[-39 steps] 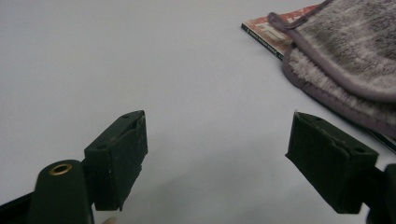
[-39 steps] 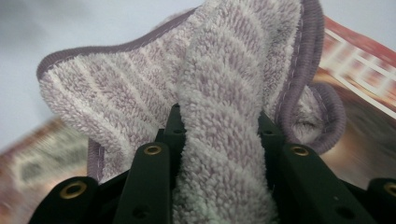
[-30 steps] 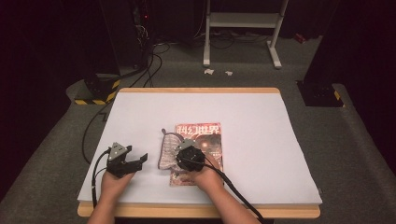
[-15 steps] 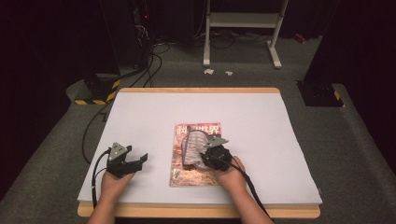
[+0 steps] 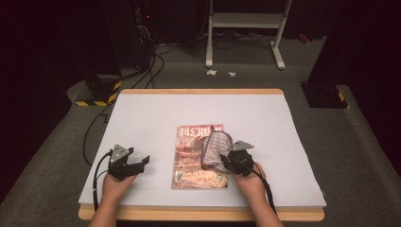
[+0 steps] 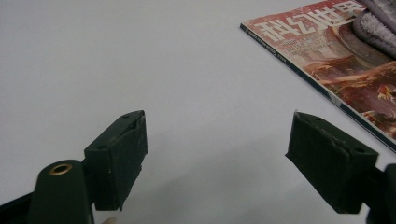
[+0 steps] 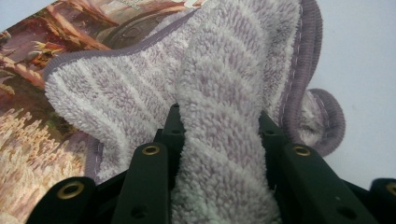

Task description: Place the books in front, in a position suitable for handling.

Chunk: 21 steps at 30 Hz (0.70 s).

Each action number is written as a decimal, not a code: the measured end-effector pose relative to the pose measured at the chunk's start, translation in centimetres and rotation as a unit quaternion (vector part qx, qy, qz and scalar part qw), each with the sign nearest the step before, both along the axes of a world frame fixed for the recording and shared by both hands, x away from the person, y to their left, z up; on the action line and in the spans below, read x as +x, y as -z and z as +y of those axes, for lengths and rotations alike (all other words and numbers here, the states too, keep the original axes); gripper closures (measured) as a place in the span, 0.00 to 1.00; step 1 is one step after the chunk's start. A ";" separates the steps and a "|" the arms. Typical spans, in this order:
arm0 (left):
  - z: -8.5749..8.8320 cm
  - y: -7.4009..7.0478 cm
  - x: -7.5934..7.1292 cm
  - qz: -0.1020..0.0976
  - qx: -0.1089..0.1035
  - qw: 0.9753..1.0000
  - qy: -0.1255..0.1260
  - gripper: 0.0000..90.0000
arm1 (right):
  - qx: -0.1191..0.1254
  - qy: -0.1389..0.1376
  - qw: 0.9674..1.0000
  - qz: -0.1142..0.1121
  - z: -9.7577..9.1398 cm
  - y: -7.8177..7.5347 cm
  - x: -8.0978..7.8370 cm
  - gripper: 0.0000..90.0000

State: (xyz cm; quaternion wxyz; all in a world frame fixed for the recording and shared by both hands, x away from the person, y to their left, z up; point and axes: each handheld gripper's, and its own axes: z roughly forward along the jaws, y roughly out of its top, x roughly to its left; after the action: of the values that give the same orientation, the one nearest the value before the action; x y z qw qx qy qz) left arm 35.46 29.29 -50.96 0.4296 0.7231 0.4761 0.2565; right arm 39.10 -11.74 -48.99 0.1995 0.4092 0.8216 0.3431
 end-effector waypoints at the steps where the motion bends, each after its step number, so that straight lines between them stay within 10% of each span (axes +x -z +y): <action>1: 0.0 0.0 0.0 0.000 0.000 1.000 0.000 0.23 | -0.001 0.000 1.000 0.000 0.0 -0.1 0.0 0.73; 21: 0.1 0.0 0.0 0.000 -0.003 1.000 0.003 0.22 | 0.007 0.013 0.999 -0.031 2.4 -4.4 4.6 0.73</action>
State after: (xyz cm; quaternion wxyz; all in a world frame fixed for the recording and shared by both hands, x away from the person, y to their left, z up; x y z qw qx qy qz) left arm 35.46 29.36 -50.95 0.4326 0.7232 0.4751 0.2533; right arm 43.68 -9.37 -44.55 0.2265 0.4106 0.8070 0.3590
